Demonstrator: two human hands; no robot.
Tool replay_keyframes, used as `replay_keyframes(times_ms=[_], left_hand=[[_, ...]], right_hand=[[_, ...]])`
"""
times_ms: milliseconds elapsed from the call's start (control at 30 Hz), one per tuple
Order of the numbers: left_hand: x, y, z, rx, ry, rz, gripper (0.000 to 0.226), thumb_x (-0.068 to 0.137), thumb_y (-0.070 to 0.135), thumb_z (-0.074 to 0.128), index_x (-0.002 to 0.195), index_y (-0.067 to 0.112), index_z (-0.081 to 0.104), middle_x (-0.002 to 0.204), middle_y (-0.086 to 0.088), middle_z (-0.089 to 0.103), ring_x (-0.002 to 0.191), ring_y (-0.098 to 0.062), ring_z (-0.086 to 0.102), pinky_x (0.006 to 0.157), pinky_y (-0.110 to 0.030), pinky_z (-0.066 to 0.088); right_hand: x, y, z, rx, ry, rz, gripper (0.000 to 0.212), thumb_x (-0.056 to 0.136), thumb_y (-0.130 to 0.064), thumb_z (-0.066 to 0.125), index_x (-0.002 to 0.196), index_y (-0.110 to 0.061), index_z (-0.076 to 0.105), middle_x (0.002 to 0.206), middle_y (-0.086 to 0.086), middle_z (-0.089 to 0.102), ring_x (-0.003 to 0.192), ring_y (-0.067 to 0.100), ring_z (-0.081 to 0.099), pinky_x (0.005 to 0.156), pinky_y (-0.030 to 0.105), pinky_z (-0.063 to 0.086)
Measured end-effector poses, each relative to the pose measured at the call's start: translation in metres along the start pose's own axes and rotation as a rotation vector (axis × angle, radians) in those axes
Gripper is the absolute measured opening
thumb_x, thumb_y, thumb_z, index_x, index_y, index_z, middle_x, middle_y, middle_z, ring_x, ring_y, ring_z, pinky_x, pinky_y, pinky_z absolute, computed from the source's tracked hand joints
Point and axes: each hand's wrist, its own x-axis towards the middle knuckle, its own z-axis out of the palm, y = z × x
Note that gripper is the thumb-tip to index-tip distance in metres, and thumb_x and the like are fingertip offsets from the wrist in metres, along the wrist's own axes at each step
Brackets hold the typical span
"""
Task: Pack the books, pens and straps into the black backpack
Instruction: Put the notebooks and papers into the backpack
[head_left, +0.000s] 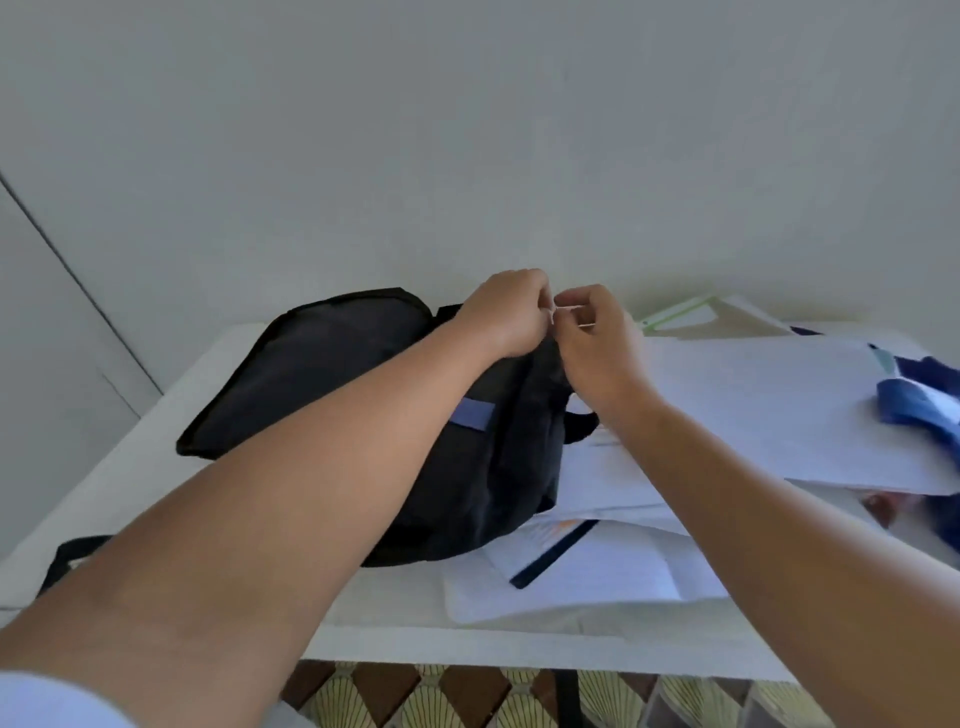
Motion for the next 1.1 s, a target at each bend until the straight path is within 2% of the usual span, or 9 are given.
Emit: replay_keyframes(times_ms=[133, 200, 433, 533, 667, 733, 867, 967, 1100], left_hand=[[0.017, 0.073, 0.051, 0.017, -0.116, 0.022, 0.014, 0.097, 0.02, 0.06, 0.111, 0.016, 0.063, 0.112, -0.004, 0.066, 0.103, -0.024, 0.062, 0.089, -0.04, 0.053], [0.027, 0.105, 0.076, 0.055, -0.195, 0.034, 0.02, 0.097, 0.022, 0.064, 0.115, 0.015, 0.062, 0.116, -0.005, 0.064, 0.106, -0.027, 0.062, 0.091, -0.042, 0.053], [0.043, 0.167, 0.134, 0.215, -0.422, -0.01, 0.063, 0.082, 0.049, 0.081, 0.129, 0.012, 0.059, 0.126, -0.007, 0.061, 0.108, -0.028, 0.06, 0.086, -0.034, 0.05], [0.05, 0.174, 0.144, 0.367, -0.469, 0.002, 0.069, 0.075, 0.058, 0.083, 0.122, 0.011, 0.066, 0.119, -0.008, 0.067, 0.105, -0.029, 0.063, 0.087, -0.036, 0.054], [0.064, 0.181, 0.147, 0.381, -0.469, -0.01, 0.055, 0.079, 0.061, 0.077, 0.103, 0.012, 0.068, 0.108, -0.013, 0.068, 0.087, -0.028, 0.061, 0.07, -0.034, 0.046], [0.074, 0.183, 0.148, 0.314, -0.44, -0.03, 0.058, 0.081, 0.058, 0.077, 0.114, 0.012, 0.067, 0.114, -0.014, 0.066, 0.097, -0.03, 0.063, 0.08, -0.038, 0.051], [0.098, 0.181, 0.157, 0.303, -0.391, -0.022, 0.103, 0.065, 0.061, 0.088, 0.147, 0.02, 0.041, 0.151, -0.01, 0.041, 0.137, -0.034, 0.039, 0.107, -0.044, 0.043], [0.113, 0.182, 0.163, 0.345, -0.483, -0.018, 0.116, 0.059, 0.056, 0.093, 0.151, 0.02, 0.033, 0.156, -0.009, 0.037, 0.139, -0.034, 0.04, 0.111, -0.047, 0.041], [0.123, 0.178, 0.162, 0.284, -0.558, -0.023, 0.1, 0.066, 0.045, 0.094, 0.146, 0.015, 0.041, 0.148, -0.004, 0.049, 0.133, -0.027, 0.049, 0.107, -0.038, 0.043]], right_hand=[[0.01, 0.052, -0.072, -0.023, 0.026, 0.12, 0.018, 0.102, -0.024, 0.055, 0.118, -0.024, 0.064, 0.102, -0.004, 0.068, 0.089, 0.019, 0.064, 0.08, 0.039, 0.053], [0.015, 0.077, -0.11, -0.083, 0.048, 0.158, 0.02, 0.102, -0.025, 0.055, 0.12, -0.024, 0.064, 0.104, -0.002, 0.068, 0.094, 0.022, 0.064, 0.079, 0.037, 0.051], [0.022, 0.129, -0.193, -0.215, 0.027, 0.242, 0.027, 0.103, -0.024, 0.054, 0.129, -0.02, 0.059, 0.111, 0.0, 0.066, 0.095, 0.019, 0.059, 0.074, 0.029, 0.039], [0.023, 0.143, -0.211, -0.308, 0.045, 0.229, 0.027, 0.103, -0.028, 0.055, 0.129, -0.023, 0.06, 0.12, 0.002, 0.066, 0.105, 0.021, 0.06, 0.079, 0.032, 0.042], [0.027, 0.152, -0.231, -0.482, 0.12, 0.224, 0.033, 0.102, -0.032, 0.054, 0.134, -0.024, 0.058, 0.139, 0.009, 0.054, 0.13, 0.031, 0.042, 0.089, 0.039, 0.042], [0.029, 0.154, -0.241, -0.528, 0.14, 0.277, 0.039, 0.101, -0.035, 0.058, 0.138, -0.024, 0.054, 0.146, 0.012, 0.046, 0.136, 0.032, 0.035, 0.095, 0.044, 0.045], [0.035, 0.161, -0.253, -0.595, 0.075, 0.428, 0.073, 0.089, -0.043, 0.076, 0.148, -0.023, 0.04, 0.148, 0.016, 0.041, 0.139, 0.037, 0.033, 0.105, 0.052, 0.043], [0.039, 0.163, -0.257, -0.678, 0.042, 0.487, 0.086, 0.083, -0.053, 0.079, 0.151, -0.024, 0.035, 0.147, 0.015, 0.045, 0.139, 0.038, 0.036, 0.107, 0.053, 0.04], [0.049, 0.16, -0.259, -0.728, 0.038, 0.563, 0.09, 0.074, -0.06, 0.083, 0.142, -0.021, 0.04, 0.14, 0.015, 0.049, 0.133, 0.038, 0.043, 0.105, 0.05, 0.037]])
